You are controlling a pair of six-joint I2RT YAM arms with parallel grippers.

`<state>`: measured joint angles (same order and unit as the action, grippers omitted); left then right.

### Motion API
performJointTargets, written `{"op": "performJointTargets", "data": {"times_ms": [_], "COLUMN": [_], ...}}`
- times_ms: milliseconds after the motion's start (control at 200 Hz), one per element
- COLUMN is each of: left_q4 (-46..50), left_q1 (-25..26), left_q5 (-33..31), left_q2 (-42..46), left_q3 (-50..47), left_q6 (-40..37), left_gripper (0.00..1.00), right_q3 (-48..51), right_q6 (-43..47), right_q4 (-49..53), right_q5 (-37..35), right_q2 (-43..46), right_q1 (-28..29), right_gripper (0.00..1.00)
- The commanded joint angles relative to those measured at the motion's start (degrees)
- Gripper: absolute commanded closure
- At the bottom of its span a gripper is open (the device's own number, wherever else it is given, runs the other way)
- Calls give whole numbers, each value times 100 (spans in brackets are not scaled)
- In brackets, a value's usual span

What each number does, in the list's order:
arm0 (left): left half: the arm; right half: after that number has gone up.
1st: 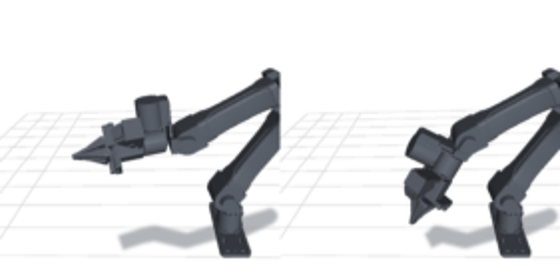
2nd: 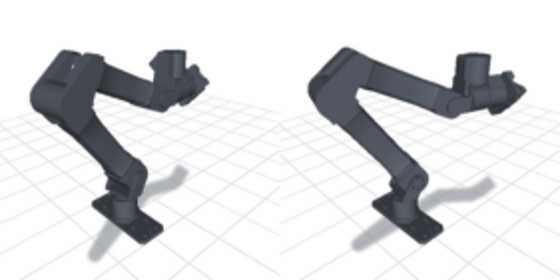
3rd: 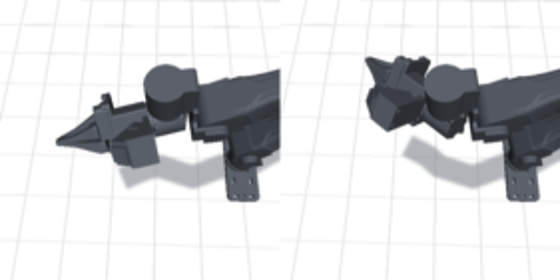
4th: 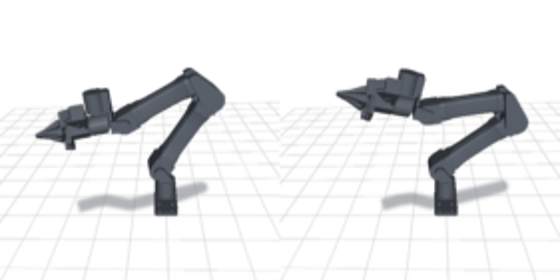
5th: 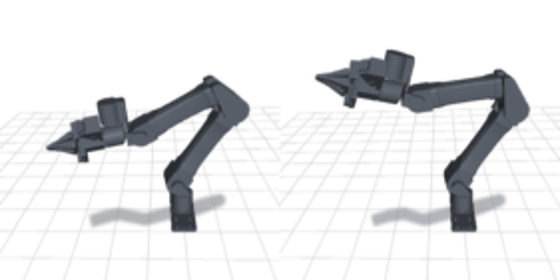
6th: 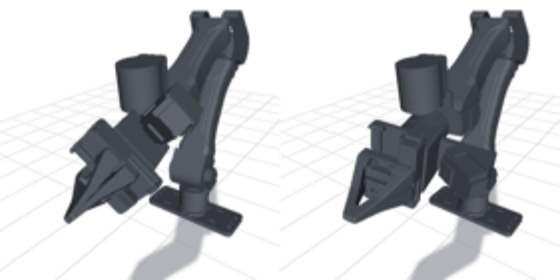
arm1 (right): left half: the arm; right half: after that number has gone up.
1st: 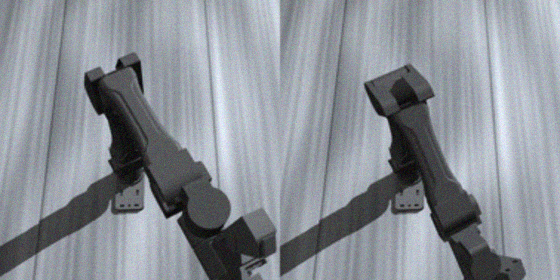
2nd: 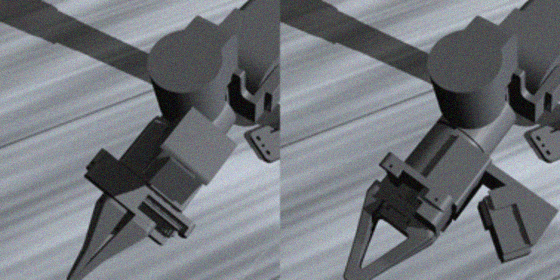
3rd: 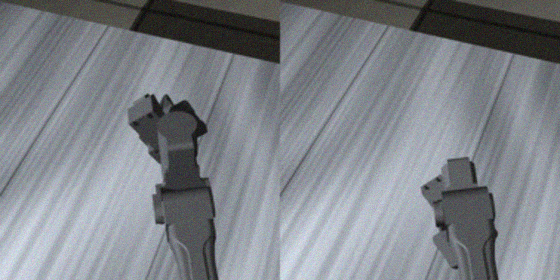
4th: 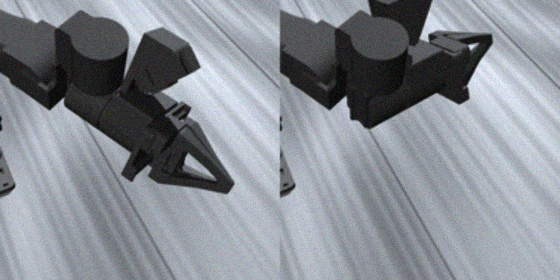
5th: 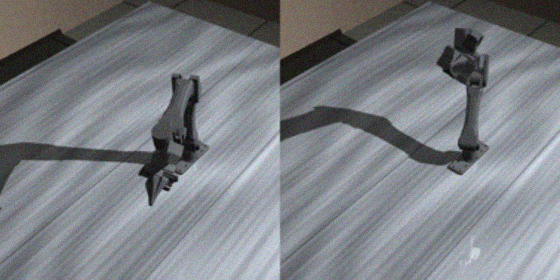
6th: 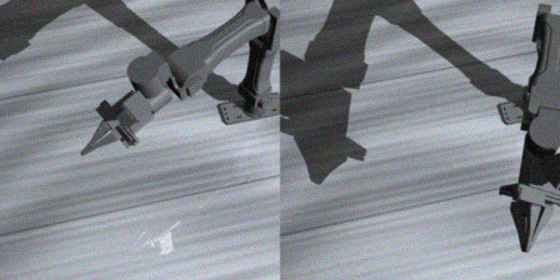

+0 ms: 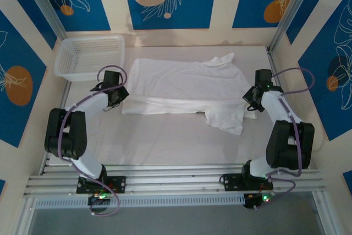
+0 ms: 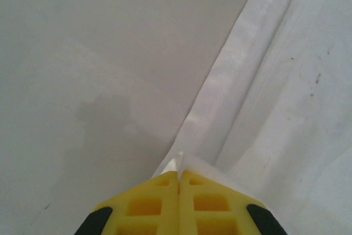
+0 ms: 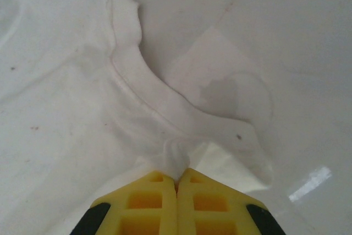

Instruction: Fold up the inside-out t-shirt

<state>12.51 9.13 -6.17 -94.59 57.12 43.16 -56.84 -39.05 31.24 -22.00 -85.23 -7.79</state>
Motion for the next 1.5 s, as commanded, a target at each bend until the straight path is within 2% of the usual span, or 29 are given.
{"op": "performJointTargets", "data": {"times_ms": [0,145,185,245,290,340,420,535,690,825,965,1010,1060,1210,1335,1385,1495], "left_q4": [-332,-443,-416,-462,-555,-633,-565,-411,-79,-230,-318,-322,-337,-316,-313,-311,-394], "left_q1": [28,28,28,28,28,33,45,274,1195,1980,2342,2381,2405,2418,2419,2419,2418], "left_q5": [180,404,413,463,500,499,416,354,442,677,618,601,583,544,414,368,317], "left_q2": [-293,-726,-824,-871,-781,-590,-151,625,1517,1944,2049,2054,2049,2001,1939,1888,1746], "left_q3": [222,508,584,616,578,505,400,135,-232,-679,-903,-926,-948,-949,-932,-916,-912], "left_q6": [-229,-480,-533,-581,-612,-655,-749,-1034,-1952,-2387,-2319,-2265,-2218,-2174,-2156,-2138,-2071], "left_gripper": [100,100,100,77,62,50,43,40,39,39,38,38,38,38,37,37,37], "right_q3": [-229,-460,-511,-610,-689,-710,-546,315,1523,1771,1788,1778,1746,1436,1003,767,-31], "right_q6": [145,296,310,354,350,307,233,-278,-780,-726,-806,-825,-804,-660,-580,-537,-678], "right_q4": [-216,-292,-253,-159,-8,126,285,401,677,679,381,194,33,93,443,471,462], "right_q5": [64,154,227,456,481,451,437,641,755,770,691,751,749,565,860,1252,1950], "right_q2": [-393,-928,-1053,-1127,-1066,-831,-240,835,1815,1563,845,647,485,428,786,866,490], "right_q1": [-115,-157,-166,-181,-167,-166,-162,-73,297,564,923,961,991,1010,1297,1439,1347], "right_gripper": [100,100,92,68,57,52,49,47,47,46,46,48,57,100,100,100,100]}}
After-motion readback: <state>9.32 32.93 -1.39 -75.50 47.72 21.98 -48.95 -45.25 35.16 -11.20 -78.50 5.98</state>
